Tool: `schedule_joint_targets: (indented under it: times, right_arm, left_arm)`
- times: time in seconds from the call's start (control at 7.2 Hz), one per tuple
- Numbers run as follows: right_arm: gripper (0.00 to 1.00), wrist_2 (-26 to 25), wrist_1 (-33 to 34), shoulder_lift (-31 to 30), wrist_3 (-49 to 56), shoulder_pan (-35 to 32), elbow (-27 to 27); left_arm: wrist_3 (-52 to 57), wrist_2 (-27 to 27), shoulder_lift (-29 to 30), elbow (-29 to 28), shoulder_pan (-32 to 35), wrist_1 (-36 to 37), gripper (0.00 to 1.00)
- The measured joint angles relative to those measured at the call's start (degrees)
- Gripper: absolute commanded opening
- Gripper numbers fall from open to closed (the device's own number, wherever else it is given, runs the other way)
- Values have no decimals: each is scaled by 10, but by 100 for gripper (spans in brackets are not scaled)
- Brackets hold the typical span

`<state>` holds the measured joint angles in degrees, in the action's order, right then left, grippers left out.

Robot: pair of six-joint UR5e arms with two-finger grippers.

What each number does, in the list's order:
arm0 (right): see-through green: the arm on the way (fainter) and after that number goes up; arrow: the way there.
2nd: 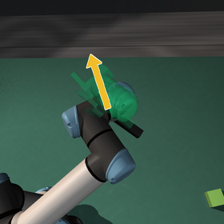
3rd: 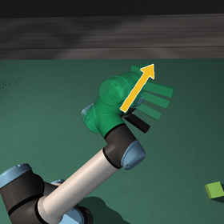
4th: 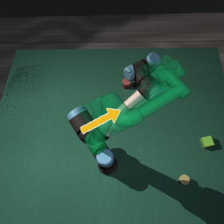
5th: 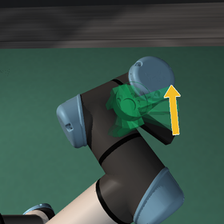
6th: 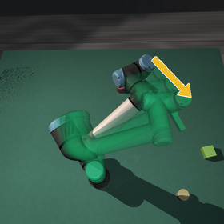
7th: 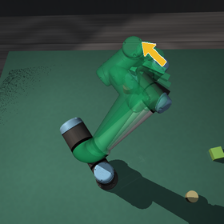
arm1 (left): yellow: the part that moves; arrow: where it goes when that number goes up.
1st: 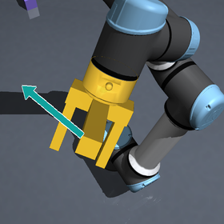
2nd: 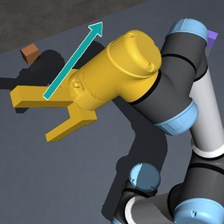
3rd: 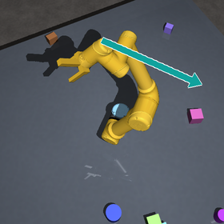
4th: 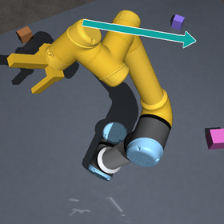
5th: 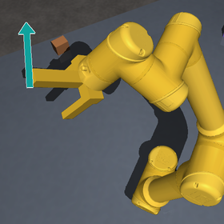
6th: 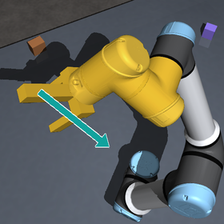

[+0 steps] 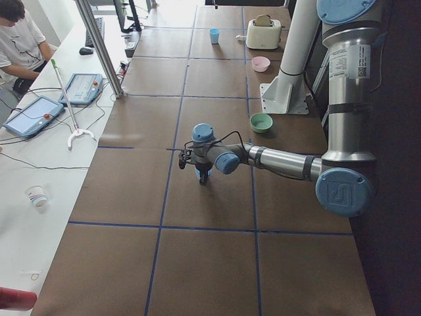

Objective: Stack blue cups with both arms
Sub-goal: 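Reach the left gripper down and grasp the light blue cup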

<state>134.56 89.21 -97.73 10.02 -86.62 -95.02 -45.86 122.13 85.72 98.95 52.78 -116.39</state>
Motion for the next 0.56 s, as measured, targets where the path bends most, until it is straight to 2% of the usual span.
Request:
schedule_joint_targets:
  times: [0.28, 0.56]
  right_arm:
    - [100, 0, 0, 0, 0, 0, 0]
    - [100, 0, 0, 0, -1, 0, 0]
  left_arm:
    - [-12, 34, 16, 15, -1, 2, 0]
    - [-76, 75, 74, 39, -1, 27, 0]
